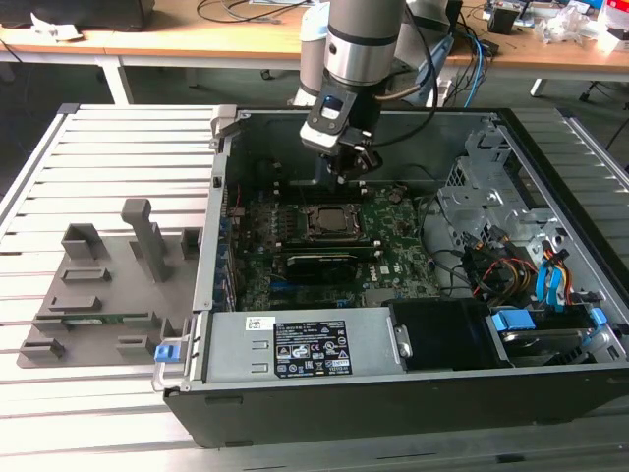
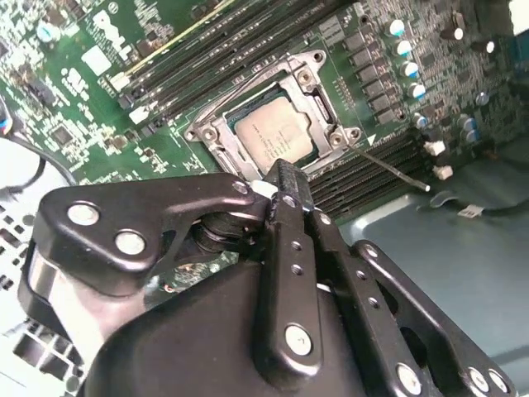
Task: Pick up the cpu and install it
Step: 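Install the first cpu locking lever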
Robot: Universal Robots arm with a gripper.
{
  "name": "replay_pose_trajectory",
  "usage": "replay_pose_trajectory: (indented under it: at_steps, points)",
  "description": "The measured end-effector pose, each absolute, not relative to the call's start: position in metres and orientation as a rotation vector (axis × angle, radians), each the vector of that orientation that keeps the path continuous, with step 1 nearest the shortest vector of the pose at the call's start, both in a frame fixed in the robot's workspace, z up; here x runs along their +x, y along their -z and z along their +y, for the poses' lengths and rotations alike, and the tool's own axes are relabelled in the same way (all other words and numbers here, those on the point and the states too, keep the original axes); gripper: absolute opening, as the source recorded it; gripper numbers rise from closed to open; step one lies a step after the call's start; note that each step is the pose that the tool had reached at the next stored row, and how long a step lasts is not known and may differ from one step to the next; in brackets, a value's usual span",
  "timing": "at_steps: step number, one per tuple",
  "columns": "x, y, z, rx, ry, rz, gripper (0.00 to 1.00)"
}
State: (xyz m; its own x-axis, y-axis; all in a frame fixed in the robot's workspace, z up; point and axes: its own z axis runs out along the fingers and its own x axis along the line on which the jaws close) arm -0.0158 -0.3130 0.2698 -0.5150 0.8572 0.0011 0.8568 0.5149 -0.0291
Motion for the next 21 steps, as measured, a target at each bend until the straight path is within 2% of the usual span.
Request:
replay_pose_trajectory:
  at_steps: [21]
  points:
    - [-0.0157, -0.2698, -0.3130, -0.800, -0.044, -3.029, 0.11]
